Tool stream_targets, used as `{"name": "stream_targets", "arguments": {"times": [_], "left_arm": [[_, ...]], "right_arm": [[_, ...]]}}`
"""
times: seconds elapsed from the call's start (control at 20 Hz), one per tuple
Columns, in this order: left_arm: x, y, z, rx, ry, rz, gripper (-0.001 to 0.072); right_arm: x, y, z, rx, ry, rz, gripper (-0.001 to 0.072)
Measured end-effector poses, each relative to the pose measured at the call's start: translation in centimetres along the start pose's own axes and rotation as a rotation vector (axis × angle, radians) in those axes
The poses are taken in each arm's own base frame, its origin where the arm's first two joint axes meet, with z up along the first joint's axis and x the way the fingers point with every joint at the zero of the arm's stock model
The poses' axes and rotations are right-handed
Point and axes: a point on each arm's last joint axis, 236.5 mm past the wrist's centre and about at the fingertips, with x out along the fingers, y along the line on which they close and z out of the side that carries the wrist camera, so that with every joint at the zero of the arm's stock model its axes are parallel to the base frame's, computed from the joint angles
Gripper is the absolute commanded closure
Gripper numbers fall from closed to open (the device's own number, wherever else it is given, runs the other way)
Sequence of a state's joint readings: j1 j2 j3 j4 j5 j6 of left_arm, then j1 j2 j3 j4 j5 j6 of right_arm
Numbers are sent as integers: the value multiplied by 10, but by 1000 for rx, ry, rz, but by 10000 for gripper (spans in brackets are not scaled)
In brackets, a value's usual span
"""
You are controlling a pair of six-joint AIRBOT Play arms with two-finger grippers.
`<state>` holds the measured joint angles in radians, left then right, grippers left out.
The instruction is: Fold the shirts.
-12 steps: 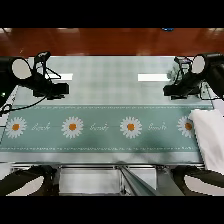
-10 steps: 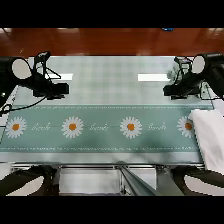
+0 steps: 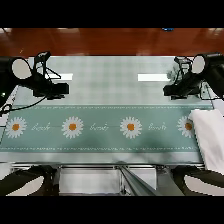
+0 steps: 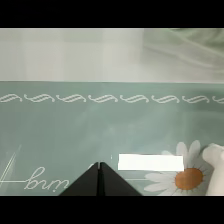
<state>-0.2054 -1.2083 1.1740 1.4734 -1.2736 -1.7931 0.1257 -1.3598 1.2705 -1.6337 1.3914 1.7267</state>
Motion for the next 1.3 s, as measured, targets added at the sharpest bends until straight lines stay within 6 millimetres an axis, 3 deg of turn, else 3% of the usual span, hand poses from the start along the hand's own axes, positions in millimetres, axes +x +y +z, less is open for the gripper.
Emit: {"name": "stream_targets", "arguments": {"times": [0.2, 0.35, 0.4, 0.45, 0.5, 0.55, 0.7, 0.85, 0.95, 1.05, 1.3], "left_arm": [[1, -1, 3, 0, -13, -3, 686], [3, -4, 20, -2, -77, -17, 683], [3, -6, 29, -3, -111, -24, 614], [3, -7, 38, -4, -146, -31, 411], [2, -6, 49, -7, -188, -36, 201], [-3, -4, 61, -14, -234, -36, 196], [-27, 18, 92, -39, -340, -8, 197], [-64, 51, 105, -70, -425, 32, 198], [-85, 54, 96, -36, -471, 28, 197], [-95, 52, 78, -3, -503, 18, 197], [-64, 59, 29, 13, -460, 19, 197]], "right_arm": [[0, 1, 2, 1, -9, 3, 689], [-1, 3, 19, 1, -82, 15, 687], [-2, 5, 30, 1, -128, 22, 663], [-4, 7, 45, 0, -192, 31, 447], [-9, 8, 61, -3, -259, 34, 289], [-16, 6, 79, -10, -338, 27, 290], [-50, -19, 128, -28, -551, -66, 292], [-63, -74, 149, 67, -629, -154, 297], [-45, -99, 150, 123, -592, -140, 297], [-15, -114, 152, 164, -546, -103, 297], [60, -129, 153, 270, -441, -30, 297]]}}
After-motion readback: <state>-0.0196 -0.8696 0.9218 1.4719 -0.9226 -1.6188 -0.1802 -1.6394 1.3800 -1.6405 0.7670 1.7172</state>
